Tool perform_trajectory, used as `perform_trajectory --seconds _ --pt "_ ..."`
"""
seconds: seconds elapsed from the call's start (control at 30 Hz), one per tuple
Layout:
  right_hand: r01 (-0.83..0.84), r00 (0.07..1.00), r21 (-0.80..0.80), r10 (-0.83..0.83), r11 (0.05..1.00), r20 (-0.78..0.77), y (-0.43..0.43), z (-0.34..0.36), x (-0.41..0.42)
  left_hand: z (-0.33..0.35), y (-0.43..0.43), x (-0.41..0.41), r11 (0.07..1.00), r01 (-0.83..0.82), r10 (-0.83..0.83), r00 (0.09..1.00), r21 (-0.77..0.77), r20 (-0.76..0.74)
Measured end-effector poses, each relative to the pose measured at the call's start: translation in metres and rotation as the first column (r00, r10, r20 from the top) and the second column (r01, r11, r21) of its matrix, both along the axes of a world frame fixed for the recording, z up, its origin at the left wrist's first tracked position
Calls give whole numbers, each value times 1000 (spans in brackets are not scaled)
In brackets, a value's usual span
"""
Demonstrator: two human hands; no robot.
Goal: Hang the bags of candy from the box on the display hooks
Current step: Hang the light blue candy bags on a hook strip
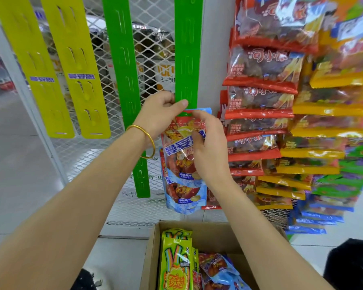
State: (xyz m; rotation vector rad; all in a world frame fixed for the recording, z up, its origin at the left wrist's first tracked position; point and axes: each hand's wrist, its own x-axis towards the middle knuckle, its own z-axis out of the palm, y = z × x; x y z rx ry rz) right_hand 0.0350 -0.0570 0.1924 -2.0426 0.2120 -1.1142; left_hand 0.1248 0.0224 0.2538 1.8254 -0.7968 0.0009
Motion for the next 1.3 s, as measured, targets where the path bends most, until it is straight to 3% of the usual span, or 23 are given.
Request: perform_trajectory --seconds 0.23,0.47,0.53,0.63,0.73,0.83,0.93,1.0,1.03,1.13,1.23,1.3 --pt "-12 999 53 14 999 -34 2 -21 -3 -4 3 3 1000 -6 5 999 7 40" --pt "-28 998 0 28 1000 -55 2 -31 -12 -23 12 -10 999 -30 33 998 -44 58" --pt "-5 997 -13 4 1000 -77 1 -36 -26 -39 19 -14 994 -102 106 971 -31 216" --pt "109 992 -56 -112 992 -49 -4 -60 -61 -70 33 -30 961 -251 276 836 -117 473" --pt "219 965 -94 -230 971 -130 -27 -111 -90 -109 40 -55 981 -149 194 815 -127 545" --pt "229 812 -20 -202 973 -547 -66 -192 -100 -159 36 -73 999 18 -36 869 42 493" --pt "194 453 103 4 976 -892 -87 -281 -113 -196 30 -81 955 128 -241 859 266 452" --pt "148 252 155 114 977 -961 -81 -323 -121 -210 27 -83 918 182 -341 816 352 466" --pt "157 219 181 145 971 -965 -77 -335 -122 -213 25 -83 905 201 -371 802 374 467" --pt "310 256 234 156 921 -954 -69 -351 -114 -218 20 -82 878 226 -410 809 422 420" --pt "393 135 73 22 917 -991 -72 -359 -106 -227 16 -76 842 227 -423 841 489 337" --pt "452 81 48 12 891 -997 -75 -360 -103 -234 14 -73 830 232 -417 862 508 288"
